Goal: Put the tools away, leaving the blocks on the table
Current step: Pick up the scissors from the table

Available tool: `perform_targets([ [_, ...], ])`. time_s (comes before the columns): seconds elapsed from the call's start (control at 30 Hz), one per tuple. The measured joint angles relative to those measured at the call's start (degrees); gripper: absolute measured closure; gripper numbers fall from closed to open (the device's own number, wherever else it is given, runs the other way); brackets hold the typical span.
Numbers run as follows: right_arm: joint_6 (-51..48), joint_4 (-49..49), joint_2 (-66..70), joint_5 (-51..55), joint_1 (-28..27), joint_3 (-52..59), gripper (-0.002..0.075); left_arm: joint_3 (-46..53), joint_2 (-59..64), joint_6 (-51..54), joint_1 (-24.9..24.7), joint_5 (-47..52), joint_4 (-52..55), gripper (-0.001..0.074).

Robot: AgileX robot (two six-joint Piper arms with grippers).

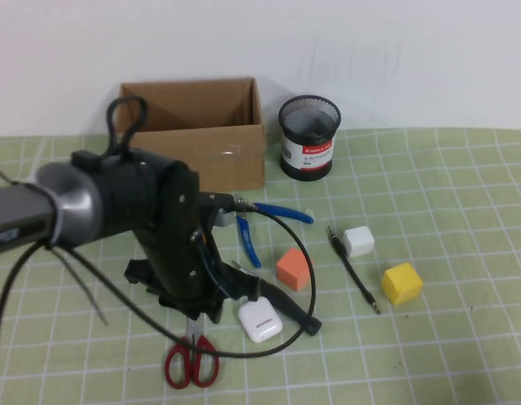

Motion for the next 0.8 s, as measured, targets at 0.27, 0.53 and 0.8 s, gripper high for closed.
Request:
perform_targets([
  [0.27,0.0,0.0,0.0,0.0,0.0,0.0,0.0734,-2.9,4.7,-8.0,0.2,0.0,6.5,0.0407],
  [0.53,0.0,0.0,0.0,0.0,0.0,0.0,0.0734,-3.2,7.5,-13.2,0.2,0.0,9.2,0.0407],
  [0.8,0.0,0.0,0.0,0.0,0.0,0.0,0.0734,-3.2,9.6,-13.6,0.2,1.3,9.0,0.0407],
])
